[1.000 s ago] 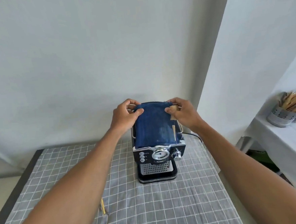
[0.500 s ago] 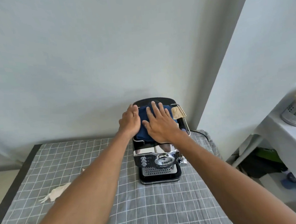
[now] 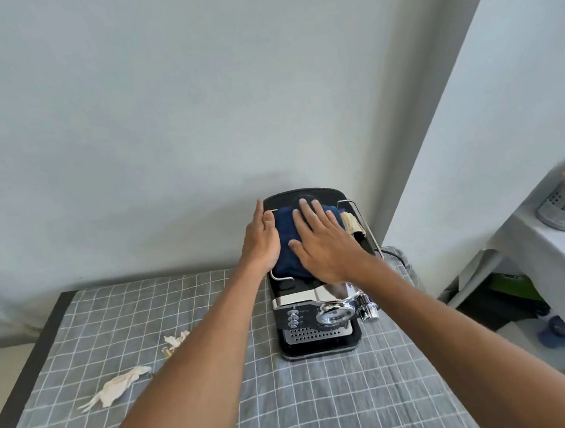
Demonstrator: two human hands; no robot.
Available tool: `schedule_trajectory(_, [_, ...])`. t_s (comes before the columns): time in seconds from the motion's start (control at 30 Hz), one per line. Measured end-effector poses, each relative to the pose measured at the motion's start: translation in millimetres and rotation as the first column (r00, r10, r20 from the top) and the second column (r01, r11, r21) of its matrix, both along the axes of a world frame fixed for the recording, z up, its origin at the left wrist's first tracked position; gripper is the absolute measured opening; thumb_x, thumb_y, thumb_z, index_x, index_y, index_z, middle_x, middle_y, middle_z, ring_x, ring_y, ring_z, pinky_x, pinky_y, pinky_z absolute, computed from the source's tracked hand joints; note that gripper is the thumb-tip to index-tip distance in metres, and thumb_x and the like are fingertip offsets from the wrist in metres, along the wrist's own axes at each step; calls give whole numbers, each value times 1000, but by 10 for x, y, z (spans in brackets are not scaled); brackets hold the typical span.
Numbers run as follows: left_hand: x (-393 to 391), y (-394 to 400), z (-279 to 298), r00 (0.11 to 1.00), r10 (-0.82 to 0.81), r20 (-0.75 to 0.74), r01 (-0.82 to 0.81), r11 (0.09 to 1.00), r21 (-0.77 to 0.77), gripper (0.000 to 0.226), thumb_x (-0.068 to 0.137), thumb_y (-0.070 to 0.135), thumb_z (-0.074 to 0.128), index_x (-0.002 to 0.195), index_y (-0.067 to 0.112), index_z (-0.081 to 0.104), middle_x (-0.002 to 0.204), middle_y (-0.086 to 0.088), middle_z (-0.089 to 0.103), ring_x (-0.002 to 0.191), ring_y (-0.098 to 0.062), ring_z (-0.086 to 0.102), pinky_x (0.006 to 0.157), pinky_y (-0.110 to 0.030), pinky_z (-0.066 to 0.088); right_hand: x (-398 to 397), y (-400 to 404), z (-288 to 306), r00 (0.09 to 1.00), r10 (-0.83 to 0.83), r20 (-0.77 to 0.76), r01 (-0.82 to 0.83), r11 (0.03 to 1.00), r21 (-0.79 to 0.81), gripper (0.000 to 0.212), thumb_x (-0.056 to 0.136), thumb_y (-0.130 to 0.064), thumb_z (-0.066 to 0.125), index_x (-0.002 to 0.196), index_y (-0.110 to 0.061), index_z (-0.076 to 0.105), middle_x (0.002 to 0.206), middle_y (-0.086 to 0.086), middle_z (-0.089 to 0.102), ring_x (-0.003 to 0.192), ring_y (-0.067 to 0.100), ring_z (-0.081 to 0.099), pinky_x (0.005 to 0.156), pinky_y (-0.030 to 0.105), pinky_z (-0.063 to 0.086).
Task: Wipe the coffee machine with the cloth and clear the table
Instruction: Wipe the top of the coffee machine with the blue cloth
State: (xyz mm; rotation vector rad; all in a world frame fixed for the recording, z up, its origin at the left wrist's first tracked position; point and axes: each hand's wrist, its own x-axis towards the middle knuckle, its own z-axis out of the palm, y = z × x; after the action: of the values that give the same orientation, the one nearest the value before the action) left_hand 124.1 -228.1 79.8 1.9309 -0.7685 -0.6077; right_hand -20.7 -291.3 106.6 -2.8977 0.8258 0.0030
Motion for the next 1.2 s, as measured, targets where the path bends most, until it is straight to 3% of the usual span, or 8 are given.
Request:
schedule_trajectory(0.17, [15, -11, -30, 1000, 6, -3, -6, 1000, -12, 52, 114, 34, 23, 165, 28, 18, 164, -8, 36, 147, -24, 38, 102, -22, 29, 428, -370, 34, 994, -107, -33, 108, 994, 14, 70, 110, -39, 21, 161, 3, 0, 170, 24, -7, 158, 37, -9, 129, 48, 0])
schedule_trajectory(0.3, [41, -24, -53, 1000, 18, -8, -18, 1000, -10, 51, 113, 34, 25, 164, 31, 23, 166, -6, 33, 150, -24, 35, 117, -32, 28, 173, -47, 3, 1000, -17, 6, 17, 1000, 12, 70, 109, -40, 23, 162, 1, 4, 171, 21, -8, 159, 34, -9, 130, 48, 1])
schedule_trajectory(0.4, [22, -17, -34, 1000, 25, -12, -25, 1000, -6, 51, 113, 35, 24, 164, 32, 22, 167, -6, 31, 152, -24, 32, 119, -33, 26, -3, 45, -40, 999, -36, 19, 36, 999, 18, 70, 109, -40, 23, 162, 1, 2, 171, 21, -8, 159, 33, -8, 130, 47, 4])
schedule_trajectory(0.57, [6, -8, -3, 1000, 24, -10, -24, 1000, 18, 51, 113, 35, 22, 164, 34, 17, 161, -8, 39, 144, -25, 41, 102, -27, 31, 436, -306, 31, 975, -222, 7, 221, 973, 70, 72, 108, -37, 24, 159, 7, 0, 168, 29, -1, 158, 39, -1, 129, 47, 4])
schedule_trajectory(0.67, [26, -6, -36, 1000, 22, -20, -22, 1000, 18, 51, 113, 38, 22, 164, 37, 19, 165, -7, 35, 148, -25, 38, 116, -35, 29, 414, -171, 20, 986, -168, 2, 168, 986, 15, 69, 109, -37, 22, 160, 4, 3, 169, 29, -1, 158, 40, -2, 129, 49, 4])
schedule_trajectory(0.77, [23, -17, -36, 1000, 25, -13, -25, 999, 35, 51, 112, 40, 22, 163, 38, 20, 166, -7, 34, 150, -25, 36, 120, -38, 28, 190, 66, -10, 998, -62, -25, 61, 997, -38, 67, 109, -38, 19, 162, 1, 6, 170, 24, -5, 159, 35, -5, 130, 47, 3])
schedule_trajectory(0.97, [26, -10, -18, 999, 23, 43, -27, 996, 90, 54, 110, 46, 19, 163, 40, 15, 154, -15, 46, 136, -34, 49, 114, -54, 36, 623, -239, 149, 938, -342, -57, 343, 939, 6, 71, 108, -38, 27, 159, 8, 8, 166, 31, 12, 156, 41, 12, 129, 47, 11])
schedule_trajectory(1.2, [17, -10, -25, 999, 40, 17, -41, 996, 78, 52, 112, 41, 19, 164, 38, 15, 164, -10, 32, 149, -27, 35, 122, -44, 25, 312, 88, 52, 948, -317, -17, 317, 948, -4, 70, 109, -41, 23, 161, 2, 4, 167, 32, 7, 157, 42, 9, 130, 47, 8])
